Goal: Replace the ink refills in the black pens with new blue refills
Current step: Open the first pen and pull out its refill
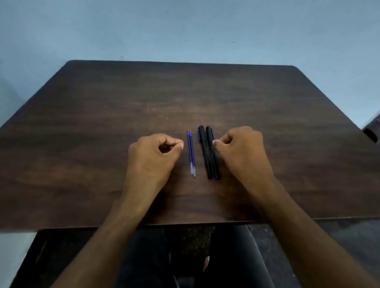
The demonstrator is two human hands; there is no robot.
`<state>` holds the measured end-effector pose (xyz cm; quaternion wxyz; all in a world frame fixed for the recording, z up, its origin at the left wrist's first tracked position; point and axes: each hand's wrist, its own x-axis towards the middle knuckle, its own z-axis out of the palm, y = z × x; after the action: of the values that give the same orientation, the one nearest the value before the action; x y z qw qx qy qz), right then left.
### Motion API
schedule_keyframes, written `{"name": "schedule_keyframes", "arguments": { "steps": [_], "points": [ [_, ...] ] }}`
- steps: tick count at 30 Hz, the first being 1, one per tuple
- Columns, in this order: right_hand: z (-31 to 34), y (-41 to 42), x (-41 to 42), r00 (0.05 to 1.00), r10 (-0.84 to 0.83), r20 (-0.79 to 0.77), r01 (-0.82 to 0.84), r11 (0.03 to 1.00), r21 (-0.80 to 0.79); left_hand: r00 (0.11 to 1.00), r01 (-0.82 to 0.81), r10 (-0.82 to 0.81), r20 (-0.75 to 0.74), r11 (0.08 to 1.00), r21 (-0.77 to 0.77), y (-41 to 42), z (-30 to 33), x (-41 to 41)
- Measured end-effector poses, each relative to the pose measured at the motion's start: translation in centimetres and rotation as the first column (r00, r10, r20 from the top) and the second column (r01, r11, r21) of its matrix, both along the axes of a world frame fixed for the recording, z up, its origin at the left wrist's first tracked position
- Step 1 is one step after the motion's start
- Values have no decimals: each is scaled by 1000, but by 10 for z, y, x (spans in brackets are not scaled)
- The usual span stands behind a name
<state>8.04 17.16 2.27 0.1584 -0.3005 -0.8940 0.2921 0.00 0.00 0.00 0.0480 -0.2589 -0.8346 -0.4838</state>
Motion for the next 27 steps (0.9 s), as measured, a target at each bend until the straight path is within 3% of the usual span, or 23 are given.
{"name": "schedule_keyframes", "arguments": {
  "steps": [5, 17, 20, 23, 27],
  "points": [
    [-9, 2, -17, 977, -63, 201, 78, 994, -70, 998, -28, 24, 62, 998, 55, 3, 1, 4],
    [0, -2, -22, 957, -108, 270, 139, 985, -99, 964, 8, -52, 263, 986, 167, 7, 7, 9],
    [15, -7, -3, 969, -20, 247, 52, 991, -122, 936, 6, -95, 340, 967, 254, 10, 10, 10],
    [24, -16, 18, 991, 86, 104, -83, 996, -32, 906, 19, -157, 394, 943, 333, 14, 16, 9],
    [30, -19, 27, 964, 249, 89, -254, 966, 40, 881, 17, -169, 442, 945, 327, 20, 21, 5]
  ]
}}
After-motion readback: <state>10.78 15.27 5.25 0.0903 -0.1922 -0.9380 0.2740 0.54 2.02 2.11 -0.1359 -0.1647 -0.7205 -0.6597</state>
